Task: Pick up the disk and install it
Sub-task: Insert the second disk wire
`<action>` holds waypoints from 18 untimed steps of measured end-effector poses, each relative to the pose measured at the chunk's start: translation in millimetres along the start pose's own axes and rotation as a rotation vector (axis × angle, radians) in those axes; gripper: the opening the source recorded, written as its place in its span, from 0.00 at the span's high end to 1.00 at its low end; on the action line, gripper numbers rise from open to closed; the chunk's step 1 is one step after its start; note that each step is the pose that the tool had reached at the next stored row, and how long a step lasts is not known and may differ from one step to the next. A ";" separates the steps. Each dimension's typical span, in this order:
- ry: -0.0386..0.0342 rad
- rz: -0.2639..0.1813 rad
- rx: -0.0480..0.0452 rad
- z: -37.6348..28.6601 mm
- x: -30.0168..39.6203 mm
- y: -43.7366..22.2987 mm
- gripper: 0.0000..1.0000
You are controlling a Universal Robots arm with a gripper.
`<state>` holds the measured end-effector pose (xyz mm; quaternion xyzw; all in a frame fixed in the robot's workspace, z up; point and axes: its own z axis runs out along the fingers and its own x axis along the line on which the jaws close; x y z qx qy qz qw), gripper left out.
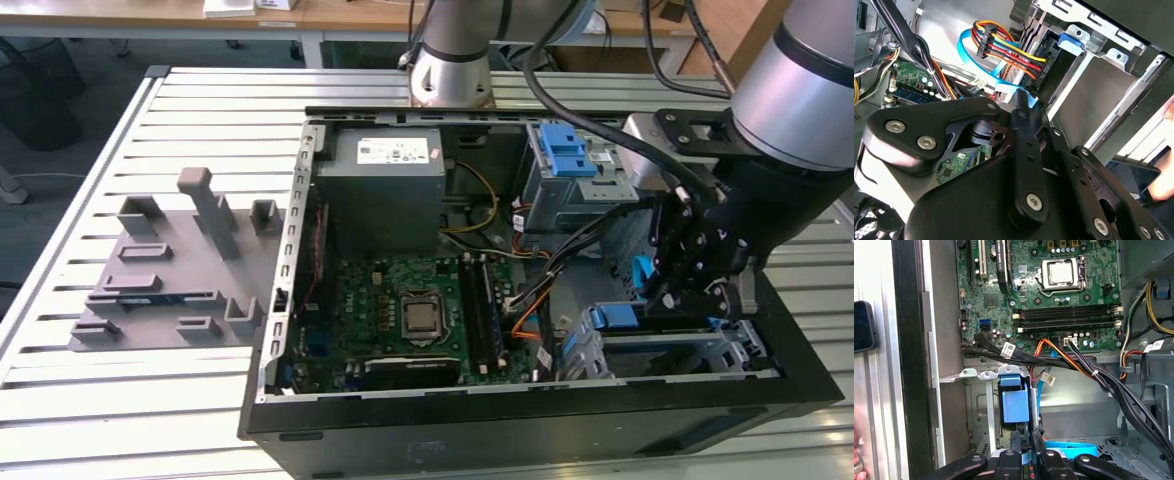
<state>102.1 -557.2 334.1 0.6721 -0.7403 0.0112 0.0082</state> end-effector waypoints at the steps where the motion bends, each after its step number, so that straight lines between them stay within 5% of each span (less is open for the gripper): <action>1: -0.0001 0.000 0.0000 0.0 -0.1 -0.4 0.77; 18: -0.0001 0.000 -0.0003 2.5 -0.3 -3.2 0.77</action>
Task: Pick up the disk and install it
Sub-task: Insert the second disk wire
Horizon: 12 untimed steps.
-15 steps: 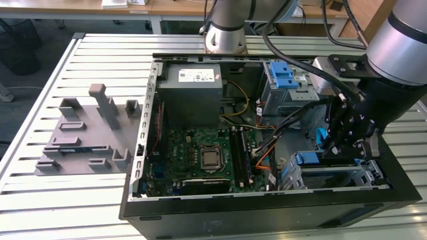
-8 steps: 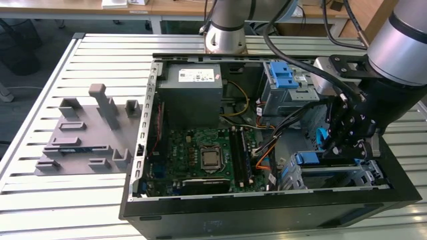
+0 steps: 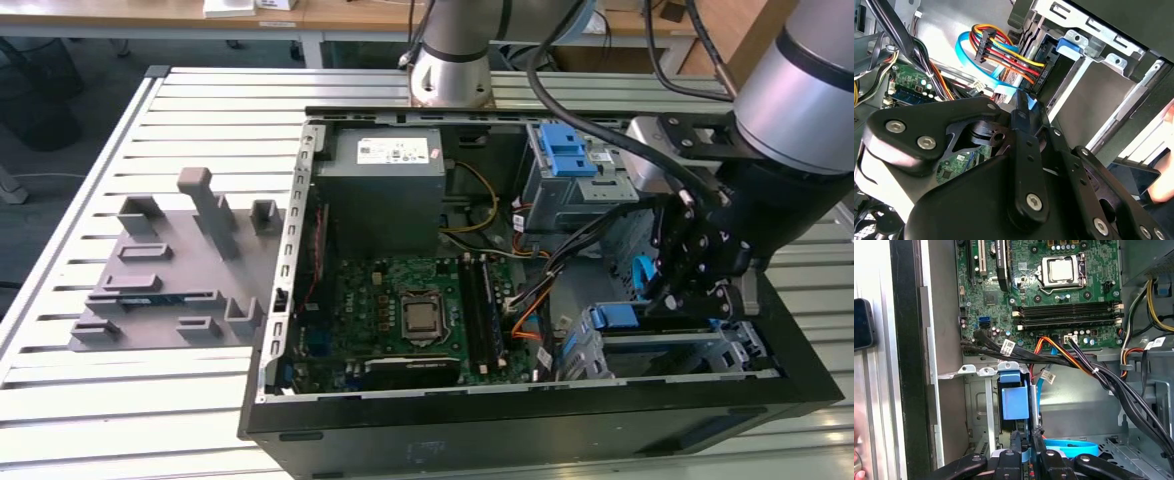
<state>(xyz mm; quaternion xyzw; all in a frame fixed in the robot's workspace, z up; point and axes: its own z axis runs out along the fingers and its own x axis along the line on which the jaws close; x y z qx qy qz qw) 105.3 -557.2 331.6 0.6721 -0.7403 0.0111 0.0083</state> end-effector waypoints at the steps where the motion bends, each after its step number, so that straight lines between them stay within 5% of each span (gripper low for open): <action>1: -0.0002 0.000 0.0000 0.3 0.0 -0.1 0.77; 12: -0.0025 0.000 -0.0002 1.4 -0.1 -1.1 0.77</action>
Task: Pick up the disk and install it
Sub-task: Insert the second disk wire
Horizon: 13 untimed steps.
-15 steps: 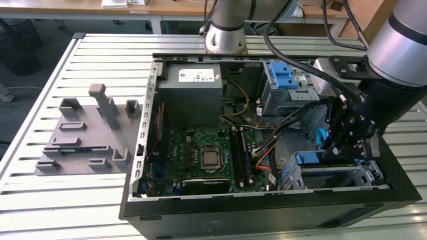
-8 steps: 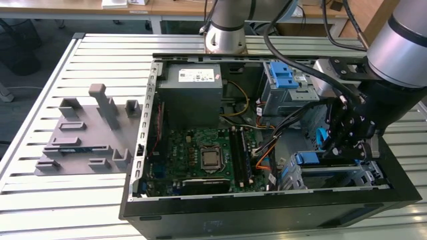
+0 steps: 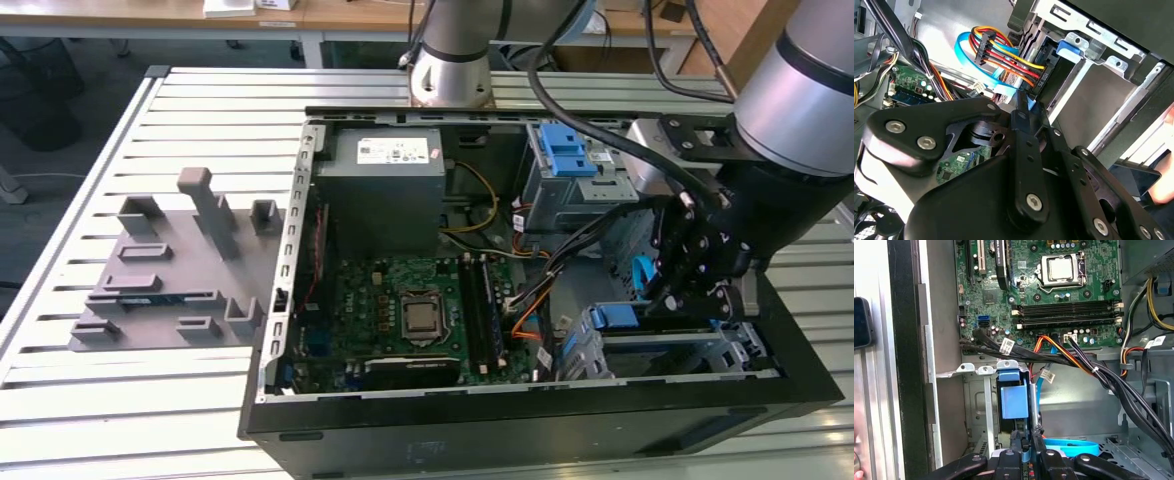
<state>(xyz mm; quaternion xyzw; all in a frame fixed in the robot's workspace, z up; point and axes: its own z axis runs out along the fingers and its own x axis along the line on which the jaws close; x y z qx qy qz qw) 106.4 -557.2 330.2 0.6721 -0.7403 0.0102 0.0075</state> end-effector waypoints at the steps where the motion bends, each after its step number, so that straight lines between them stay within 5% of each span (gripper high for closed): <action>1: -0.0001 0.000 0.0000 -0.1 0.0 0.0 0.77; 13: 0.0003 0.000 0.0000 -2.7 -0.2 0.0 0.77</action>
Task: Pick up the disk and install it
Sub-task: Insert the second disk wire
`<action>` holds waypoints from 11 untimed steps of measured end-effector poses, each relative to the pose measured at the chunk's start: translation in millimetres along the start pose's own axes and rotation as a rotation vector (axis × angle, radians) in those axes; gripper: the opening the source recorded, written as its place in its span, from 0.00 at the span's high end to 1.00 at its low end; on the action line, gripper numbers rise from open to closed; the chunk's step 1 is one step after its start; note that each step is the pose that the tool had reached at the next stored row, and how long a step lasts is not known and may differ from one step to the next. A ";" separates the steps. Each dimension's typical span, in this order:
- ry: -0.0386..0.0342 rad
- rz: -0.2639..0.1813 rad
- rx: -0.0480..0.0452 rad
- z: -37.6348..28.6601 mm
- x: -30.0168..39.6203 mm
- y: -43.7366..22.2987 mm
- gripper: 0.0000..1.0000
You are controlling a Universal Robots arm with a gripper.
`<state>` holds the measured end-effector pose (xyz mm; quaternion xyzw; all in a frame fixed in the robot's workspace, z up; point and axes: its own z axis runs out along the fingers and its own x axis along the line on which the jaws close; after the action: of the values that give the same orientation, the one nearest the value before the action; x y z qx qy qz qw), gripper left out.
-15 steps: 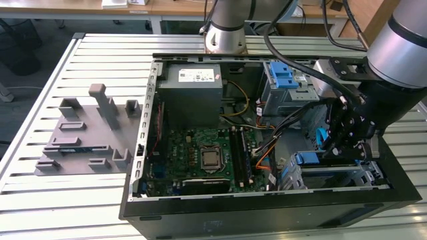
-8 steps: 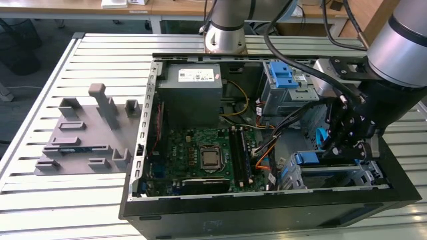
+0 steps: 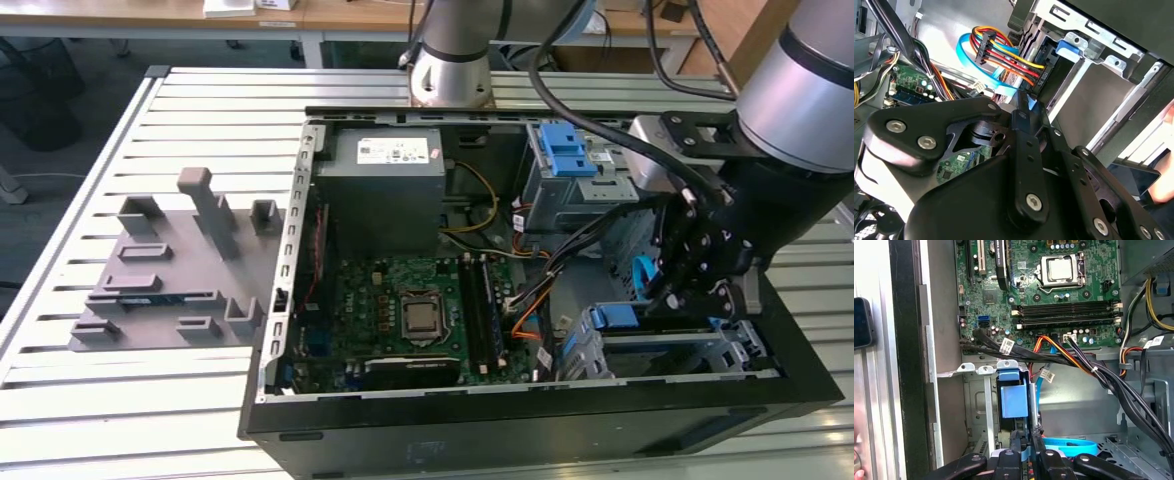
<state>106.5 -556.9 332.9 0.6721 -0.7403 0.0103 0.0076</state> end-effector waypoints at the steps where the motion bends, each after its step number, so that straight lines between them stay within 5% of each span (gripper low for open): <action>1: 0.0001 0.000 0.0000 -0.6 -0.1 0.0 0.77; 11: -0.0002 0.000 0.0000 -7.8 -0.7 0.0 0.77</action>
<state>106.5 -556.0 340.7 0.6721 -0.7403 0.0102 0.0075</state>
